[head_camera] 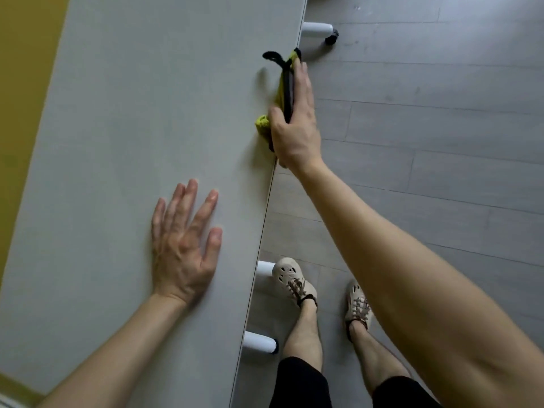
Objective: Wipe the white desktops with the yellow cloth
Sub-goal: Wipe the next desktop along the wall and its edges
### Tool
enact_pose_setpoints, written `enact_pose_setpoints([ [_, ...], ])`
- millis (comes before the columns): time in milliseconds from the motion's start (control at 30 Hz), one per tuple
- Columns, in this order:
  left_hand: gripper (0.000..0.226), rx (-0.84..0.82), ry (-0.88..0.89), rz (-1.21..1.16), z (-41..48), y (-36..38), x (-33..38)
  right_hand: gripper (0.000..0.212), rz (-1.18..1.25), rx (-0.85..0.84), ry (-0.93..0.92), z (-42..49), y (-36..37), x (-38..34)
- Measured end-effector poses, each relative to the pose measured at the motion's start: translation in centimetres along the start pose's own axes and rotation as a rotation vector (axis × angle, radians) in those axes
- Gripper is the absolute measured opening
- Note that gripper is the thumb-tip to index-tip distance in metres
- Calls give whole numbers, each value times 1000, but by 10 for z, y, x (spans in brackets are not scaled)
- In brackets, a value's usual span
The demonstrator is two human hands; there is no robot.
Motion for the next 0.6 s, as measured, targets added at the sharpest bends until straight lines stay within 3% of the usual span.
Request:
enact_pose_setpoints([
  [167,59,10,12,24,-1,1,-1,88,108,-76,63,-210,28,8],
  [233,59,4,2,17,-1,1,-2,91,89,-137,49,-249,24,9],
  [333,60,10,-2,16,-2,1,0,92,81,-137,-12,-193,23,7],
  [500,61,6,-9,4,-1,2,0,90,-13,9,-5,-28,9,-2],
  [600,60,13,-8,5,-1,2,0,90,-31,29,-5,-11,8,-3],
])
Point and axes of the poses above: each hand's wrist, its own z-axis towards the middle knuckle, its own y-axis out of the palm, x = y × z, the point moved 5 cm from there along z, towards the middle knuckle, and after that the axes turned 5 degrees about -z, right-handed, at the moved point
